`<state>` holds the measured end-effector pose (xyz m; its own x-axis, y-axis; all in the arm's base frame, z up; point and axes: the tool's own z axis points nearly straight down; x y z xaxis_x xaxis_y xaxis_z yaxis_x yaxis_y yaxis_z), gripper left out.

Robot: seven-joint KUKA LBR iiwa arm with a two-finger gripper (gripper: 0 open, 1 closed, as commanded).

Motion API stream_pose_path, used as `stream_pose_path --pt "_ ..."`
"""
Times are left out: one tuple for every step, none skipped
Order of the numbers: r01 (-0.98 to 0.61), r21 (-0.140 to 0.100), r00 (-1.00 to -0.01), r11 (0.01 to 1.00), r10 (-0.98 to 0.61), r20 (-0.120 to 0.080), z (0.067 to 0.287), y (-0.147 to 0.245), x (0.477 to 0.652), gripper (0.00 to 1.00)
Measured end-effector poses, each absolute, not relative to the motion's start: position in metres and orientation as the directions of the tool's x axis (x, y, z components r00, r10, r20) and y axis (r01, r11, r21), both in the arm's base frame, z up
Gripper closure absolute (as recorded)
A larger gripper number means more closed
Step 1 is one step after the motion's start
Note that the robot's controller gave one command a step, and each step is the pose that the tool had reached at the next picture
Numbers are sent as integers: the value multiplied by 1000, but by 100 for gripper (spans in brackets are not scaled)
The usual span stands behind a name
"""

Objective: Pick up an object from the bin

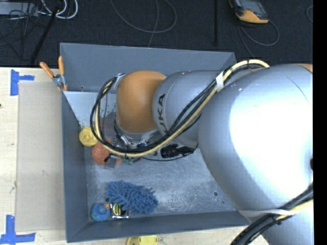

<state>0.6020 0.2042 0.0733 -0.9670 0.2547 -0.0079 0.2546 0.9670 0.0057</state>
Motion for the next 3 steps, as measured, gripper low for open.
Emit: stream_pose_path --pt "256 6 -967 967 256 -8 73 204 602 100" --pt "269 -4 -963 963 269 7 110 202 597 100" --pt "224 1 -975 975 224 -2 247 233 614 100"
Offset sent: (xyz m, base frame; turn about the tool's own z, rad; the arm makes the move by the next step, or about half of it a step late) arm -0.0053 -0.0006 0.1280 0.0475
